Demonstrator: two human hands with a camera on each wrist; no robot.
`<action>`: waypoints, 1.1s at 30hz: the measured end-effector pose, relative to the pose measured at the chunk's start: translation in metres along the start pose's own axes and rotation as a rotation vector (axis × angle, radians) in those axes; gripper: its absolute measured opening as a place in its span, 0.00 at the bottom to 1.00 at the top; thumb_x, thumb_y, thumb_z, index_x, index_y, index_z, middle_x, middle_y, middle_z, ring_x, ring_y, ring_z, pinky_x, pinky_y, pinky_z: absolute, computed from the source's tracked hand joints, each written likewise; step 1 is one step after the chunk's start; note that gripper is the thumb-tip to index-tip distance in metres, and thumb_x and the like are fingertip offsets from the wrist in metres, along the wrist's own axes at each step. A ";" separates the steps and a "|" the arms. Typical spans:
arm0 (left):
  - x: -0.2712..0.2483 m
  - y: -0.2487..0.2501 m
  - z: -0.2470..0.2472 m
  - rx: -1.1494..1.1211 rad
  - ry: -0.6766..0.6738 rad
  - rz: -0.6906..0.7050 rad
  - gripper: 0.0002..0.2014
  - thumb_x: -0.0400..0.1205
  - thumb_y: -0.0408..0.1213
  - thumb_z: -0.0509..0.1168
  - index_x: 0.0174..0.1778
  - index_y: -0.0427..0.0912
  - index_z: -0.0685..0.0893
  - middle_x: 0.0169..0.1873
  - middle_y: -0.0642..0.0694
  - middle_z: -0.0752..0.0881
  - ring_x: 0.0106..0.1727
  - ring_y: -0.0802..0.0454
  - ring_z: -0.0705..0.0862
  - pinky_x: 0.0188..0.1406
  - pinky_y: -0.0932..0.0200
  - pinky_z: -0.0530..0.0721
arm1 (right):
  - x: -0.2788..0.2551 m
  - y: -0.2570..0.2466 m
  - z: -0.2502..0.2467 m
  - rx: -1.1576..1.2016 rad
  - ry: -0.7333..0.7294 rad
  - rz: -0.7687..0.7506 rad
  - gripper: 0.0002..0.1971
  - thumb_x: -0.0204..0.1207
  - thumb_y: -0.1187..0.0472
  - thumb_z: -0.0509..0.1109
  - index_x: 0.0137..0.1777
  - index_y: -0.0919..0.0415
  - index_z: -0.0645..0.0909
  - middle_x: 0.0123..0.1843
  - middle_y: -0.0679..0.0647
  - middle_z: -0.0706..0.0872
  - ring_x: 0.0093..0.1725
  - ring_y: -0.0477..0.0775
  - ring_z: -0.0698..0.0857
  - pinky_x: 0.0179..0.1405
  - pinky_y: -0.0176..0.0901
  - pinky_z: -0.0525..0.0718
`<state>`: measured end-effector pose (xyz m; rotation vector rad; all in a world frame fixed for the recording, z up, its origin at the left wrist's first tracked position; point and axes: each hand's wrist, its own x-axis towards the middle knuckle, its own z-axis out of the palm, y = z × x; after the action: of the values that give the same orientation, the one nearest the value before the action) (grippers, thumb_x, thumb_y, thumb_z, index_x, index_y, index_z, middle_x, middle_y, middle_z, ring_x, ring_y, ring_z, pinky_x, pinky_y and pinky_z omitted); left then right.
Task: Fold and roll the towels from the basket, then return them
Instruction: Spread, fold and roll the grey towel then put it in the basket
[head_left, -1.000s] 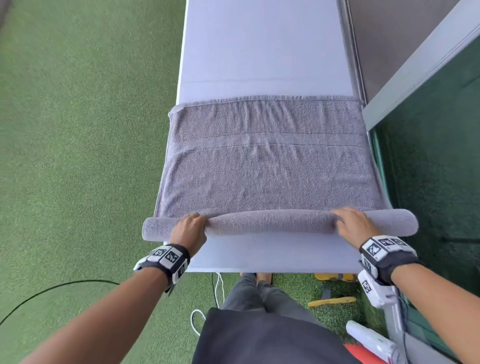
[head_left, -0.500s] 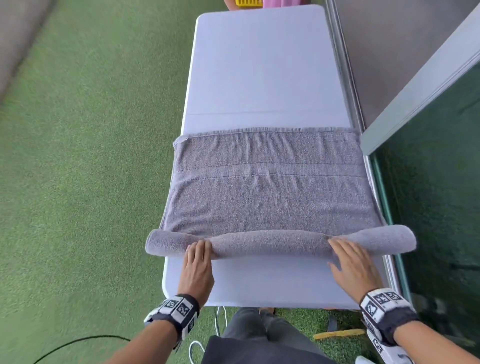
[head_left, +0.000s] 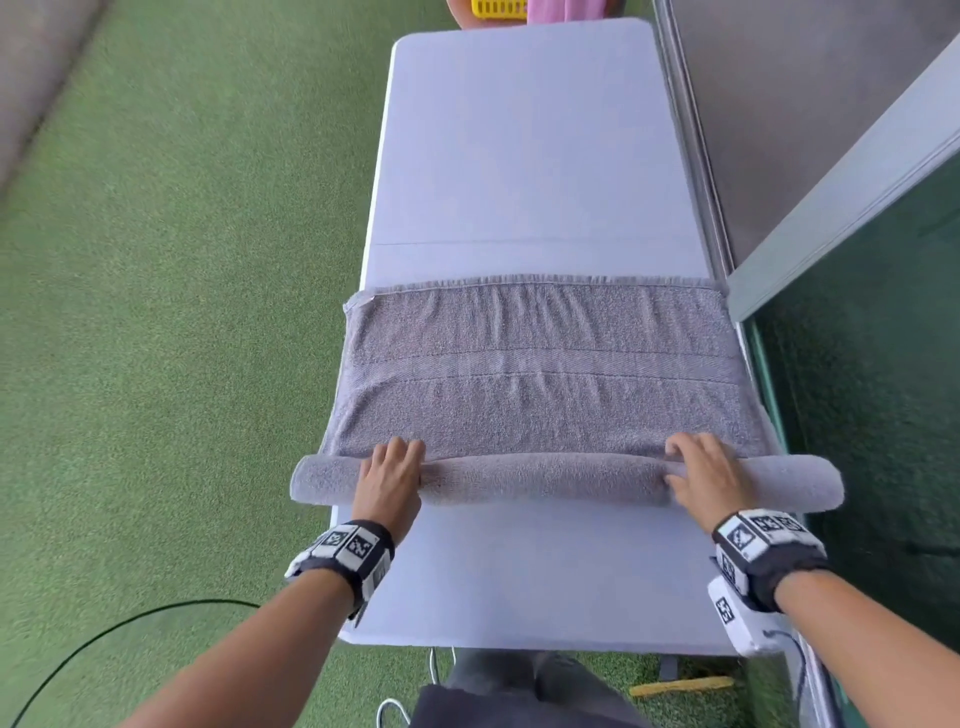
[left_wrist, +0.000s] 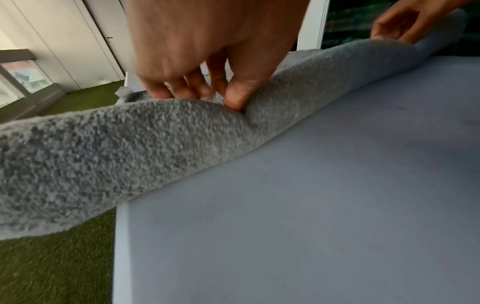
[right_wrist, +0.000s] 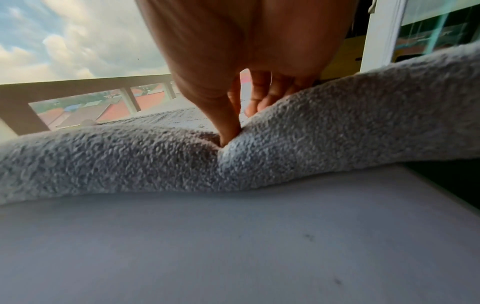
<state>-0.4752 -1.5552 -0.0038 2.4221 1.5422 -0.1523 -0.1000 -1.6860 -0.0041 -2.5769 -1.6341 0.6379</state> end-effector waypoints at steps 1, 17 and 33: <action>0.004 0.000 -0.002 0.020 0.008 -0.003 0.13 0.66 0.23 0.64 0.43 0.42 0.78 0.37 0.45 0.79 0.39 0.43 0.78 0.39 0.48 0.78 | 0.001 -0.003 -0.001 -0.056 0.024 -0.023 0.15 0.65 0.65 0.78 0.41 0.51 0.74 0.42 0.51 0.77 0.45 0.59 0.77 0.43 0.51 0.75; -0.010 -0.022 0.029 -0.150 0.103 0.179 0.22 0.67 0.20 0.71 0.57 0.36 0.82 0.49 0.42 0.85 0.49 0.41 0.82 0.57 0.54 0.73 | -0.037 0.000 0.036 -0.162 0.254 -0.204 0.35 0.51 0.66 0.86 0.62 0.64 0.82 0.57 0.57 0.86 0.56 0.61 0.83 0.66 0.54 0.69; -0.115 -0.002 0.043 -0.093 0.097 0.134 0.23 0.66 0.23 0.52 0.54 0.37 0.83 0.46 0.43 0.87 0.46 0.45 0.84 0.50 0.51 0.86 | -0.132 0.018 0.058 -0.105 0.177 -0.211 0.27 0.56 0.71 0.82 0.59 0.63 0.86 0.56 0.54 0.88 0.56 0.57 0.86 0.64 0.49 0.69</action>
<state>-0.5242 -1.6662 -0.0191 2.4813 1.3863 0.0628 -0.1530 -1.8206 -0.0188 -2.3992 -1.8884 0.3087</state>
